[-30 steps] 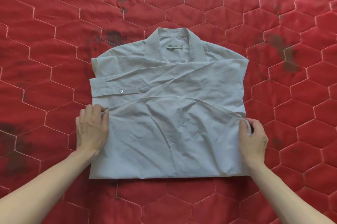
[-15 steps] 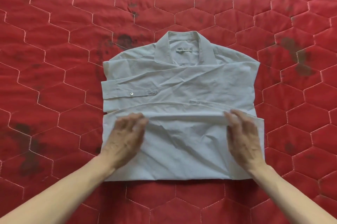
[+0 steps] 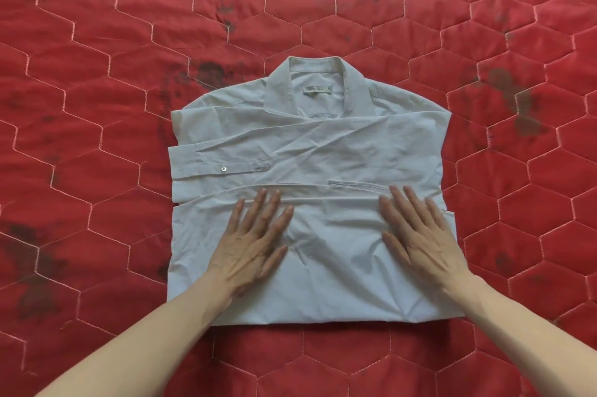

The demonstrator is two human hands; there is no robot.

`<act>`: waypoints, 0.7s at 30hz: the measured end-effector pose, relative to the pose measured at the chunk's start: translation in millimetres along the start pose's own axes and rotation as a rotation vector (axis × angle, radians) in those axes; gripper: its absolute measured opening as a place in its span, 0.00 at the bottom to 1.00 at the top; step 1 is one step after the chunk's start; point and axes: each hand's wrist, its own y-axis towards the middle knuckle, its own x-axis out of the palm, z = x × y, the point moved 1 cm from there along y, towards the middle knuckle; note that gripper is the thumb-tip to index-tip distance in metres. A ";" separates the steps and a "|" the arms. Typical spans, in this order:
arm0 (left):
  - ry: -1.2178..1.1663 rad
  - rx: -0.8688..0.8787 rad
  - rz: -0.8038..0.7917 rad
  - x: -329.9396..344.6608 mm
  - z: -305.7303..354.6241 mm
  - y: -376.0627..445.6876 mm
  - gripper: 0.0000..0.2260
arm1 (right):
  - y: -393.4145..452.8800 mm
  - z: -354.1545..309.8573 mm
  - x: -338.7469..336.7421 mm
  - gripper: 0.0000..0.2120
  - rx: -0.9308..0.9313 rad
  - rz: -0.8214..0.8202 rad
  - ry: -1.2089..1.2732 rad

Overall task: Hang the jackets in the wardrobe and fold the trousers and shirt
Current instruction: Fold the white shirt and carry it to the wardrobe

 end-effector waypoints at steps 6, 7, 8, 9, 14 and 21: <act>0.003 0.011 -0.037 2.4 -2.0 -12.0 0.31 | -6.7 -2.1 4.2 0.31 -0.109 -0.067 -0.005; -0.010 -0.049 -0.044 0.5 -6.6 -13.5 0.31 | -6.6 -0.4 2.7 0.31 0.014 -0.064 0.033; -0.019 -0.108 -0.052 -2.2 -9.9 -16.2 0.31 | -6.8 0.7 1.3 0.32 0.105 -0.054 0.058; -0.029 -0.156 -0.061 -5.4 -11.9 -19.7 0.31 | -8.1 1.0 0.1 0.32 0.159 -0.045 0.073; -0.074 -0.185 -0.070 -14.6 -9.9 -59.8 0.33 | -39.9 -2.5 3.0 0.33 0.096 0.001 0.074; -0.054 0.079 -0.181 -14.9 7.2 -125.5 0.46 | -114.2 -12.2 8.0 0.44 -0.221 -0.129 0.031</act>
